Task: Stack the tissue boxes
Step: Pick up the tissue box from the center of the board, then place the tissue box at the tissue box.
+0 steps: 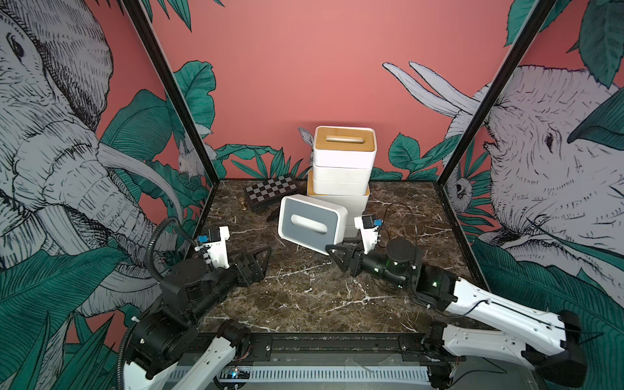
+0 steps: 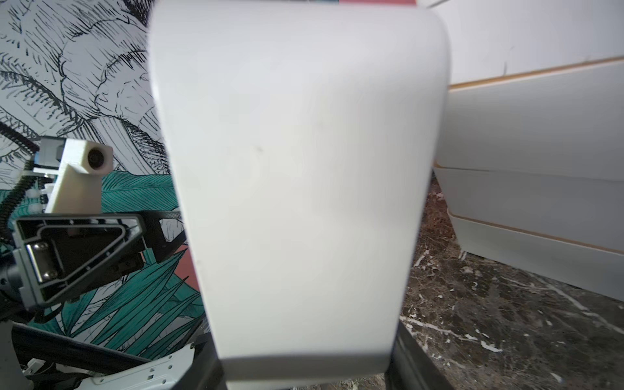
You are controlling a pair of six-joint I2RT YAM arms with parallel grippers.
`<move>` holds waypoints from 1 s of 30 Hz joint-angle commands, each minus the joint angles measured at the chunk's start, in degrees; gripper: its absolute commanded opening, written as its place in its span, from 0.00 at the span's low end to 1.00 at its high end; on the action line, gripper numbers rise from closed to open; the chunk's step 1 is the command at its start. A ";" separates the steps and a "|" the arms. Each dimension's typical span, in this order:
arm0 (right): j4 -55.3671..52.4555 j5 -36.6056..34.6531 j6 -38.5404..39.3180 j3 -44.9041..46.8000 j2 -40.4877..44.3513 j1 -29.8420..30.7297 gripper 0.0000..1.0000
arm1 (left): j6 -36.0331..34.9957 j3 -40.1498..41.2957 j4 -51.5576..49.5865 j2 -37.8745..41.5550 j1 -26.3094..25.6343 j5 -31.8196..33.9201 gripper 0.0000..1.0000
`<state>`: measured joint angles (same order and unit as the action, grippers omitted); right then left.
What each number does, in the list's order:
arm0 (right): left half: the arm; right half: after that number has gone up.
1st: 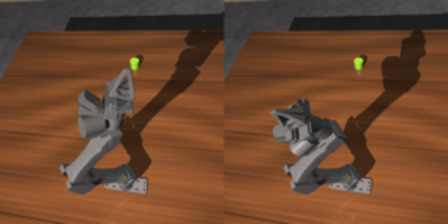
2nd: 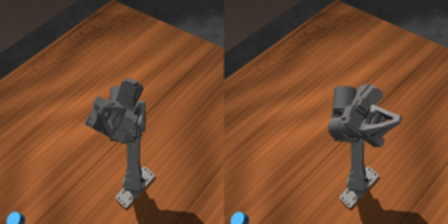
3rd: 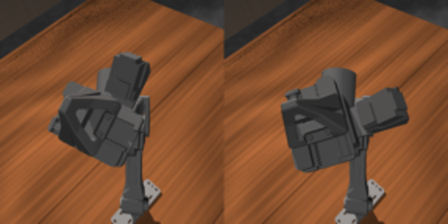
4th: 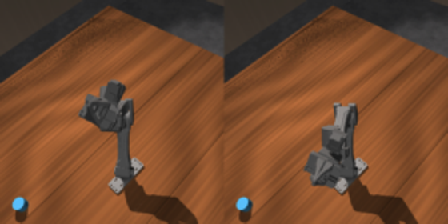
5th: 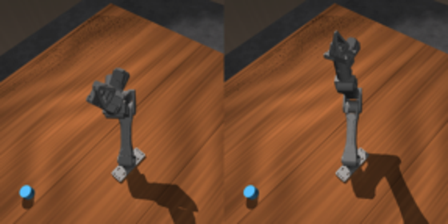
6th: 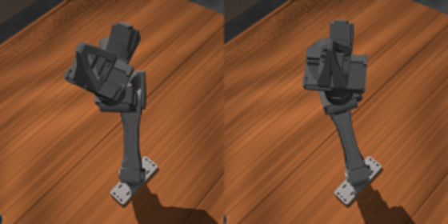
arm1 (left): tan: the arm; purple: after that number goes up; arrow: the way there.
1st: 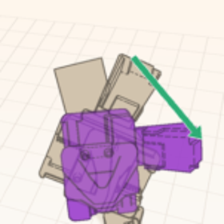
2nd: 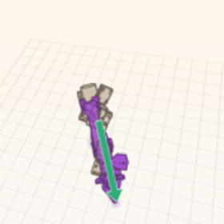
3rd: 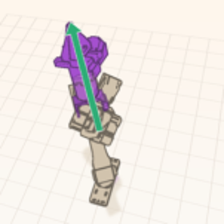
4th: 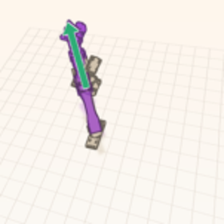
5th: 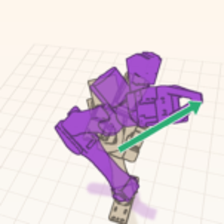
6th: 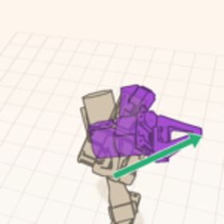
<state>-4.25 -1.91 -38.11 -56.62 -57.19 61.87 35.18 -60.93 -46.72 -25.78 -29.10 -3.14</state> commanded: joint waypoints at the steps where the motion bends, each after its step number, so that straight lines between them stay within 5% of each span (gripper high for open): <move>1: -7.93 3.72 1.95 -7.86 1.32 -1.44 0.45 | -2.66 1.00 4.56 1.64 0.27 -2.39 0.99; 13: -29.89 17.76 2.49 -41.62 -6.20 -11.24 0.46 | -0.22 5.35 15.78 1.66 0.30 -10.50 1.00; 30: -32.70 41.58 -12.61 -73.48 -25.76 -32.85 0.45 | 1.20 1.24 24.75 -2.90 0.26 -17.55 1.00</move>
<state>-41.54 33.12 -46.28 -126.23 -81.17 31.73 36.64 -57.63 -25.04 -27.42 -29.10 -19.00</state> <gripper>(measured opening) 0.584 0.995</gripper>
